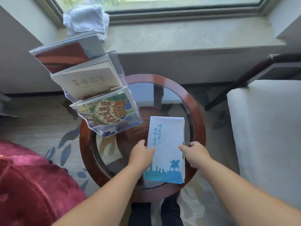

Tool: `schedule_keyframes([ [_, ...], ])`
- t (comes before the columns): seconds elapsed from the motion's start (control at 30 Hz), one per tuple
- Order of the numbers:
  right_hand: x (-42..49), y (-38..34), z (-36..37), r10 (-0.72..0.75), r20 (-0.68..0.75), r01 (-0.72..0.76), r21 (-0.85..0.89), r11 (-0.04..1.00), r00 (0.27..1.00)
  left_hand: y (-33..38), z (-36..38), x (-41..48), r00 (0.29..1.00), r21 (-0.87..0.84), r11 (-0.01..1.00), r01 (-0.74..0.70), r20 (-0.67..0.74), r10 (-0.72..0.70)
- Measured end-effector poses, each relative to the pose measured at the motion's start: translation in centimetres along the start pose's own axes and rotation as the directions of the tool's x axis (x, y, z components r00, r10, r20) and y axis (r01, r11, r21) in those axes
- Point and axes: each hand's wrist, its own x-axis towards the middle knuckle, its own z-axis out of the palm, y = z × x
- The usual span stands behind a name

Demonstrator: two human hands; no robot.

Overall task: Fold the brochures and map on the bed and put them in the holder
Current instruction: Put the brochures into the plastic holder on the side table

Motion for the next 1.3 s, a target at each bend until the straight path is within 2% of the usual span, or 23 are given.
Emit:
schedule_keyframes([
  [0.2, 0.3, 0.0, 0.8, -0.001, 0.099, 0.0, 0.014, 1.0, 0.995, 1.1, 1.6, 0.3, 0.998, -0.094, 0.994, 0.058, -0.002, -0.059],
  [0.47, 0.4, -0.3, 0.0, -0.008, 0.123, -0.002, 0.081, 0.997, 0.992, 1.5, 2.1, 0.0, 0.991, -0.192, 0.972, 0.134, -0.001, -0.137],
  [0.6, 0.4, -0.3, 0.2, 0.005, 0.165, -0.025, 0.119, 0.993, 0.986, 1.5, 1.9, -0.8, 0.992, -0.276, 0.953, 0.13, 0.042, -0.123],
  [0.77, 0.1, -0.6, 0.0, -0.012, 0.235, -0.032, 0.179, 0.983, 0.972, 1.5, 0.8, -2.1, 0.989, -0.414, 0.908, 0.069, 0.149, -0.008],
  [0.83, -0.2, -1.4, -0.1, -0.099, 0.219, 0.049, 0.224, 0.973, 0.971, 1.5, -0.3, -2.6, 0.988, -0.459, 0.888, 0.029, 0.148, 0.045],
  [1.0, -1.7, -4.7, -0.8, -0.352, 0.06, 0.315, 0.328, 0.891, 0.934, 2.0, -3.1, -2.7, 0.985, -0.612, 0.787, -0.071, 0.079, 0.151],
  [1.13, -3.1, -6.7, -1.5, -0.485, -0.063, 0.478, 0.314, 0.82, 0.872, 3.0, -4.9, -2.8, 0.967, -0.621, 0.755, -0.209, -0.014, 0.256],
  [1.3, -4.9, -7.2, -1.9, -0.639, -0.136, 0.651, 0.233, 0.722, 0.757, 3.1, -5.8, -3.0, 0.931, -0.619, 0.71, -0.337, -0.104, 0.351],
])
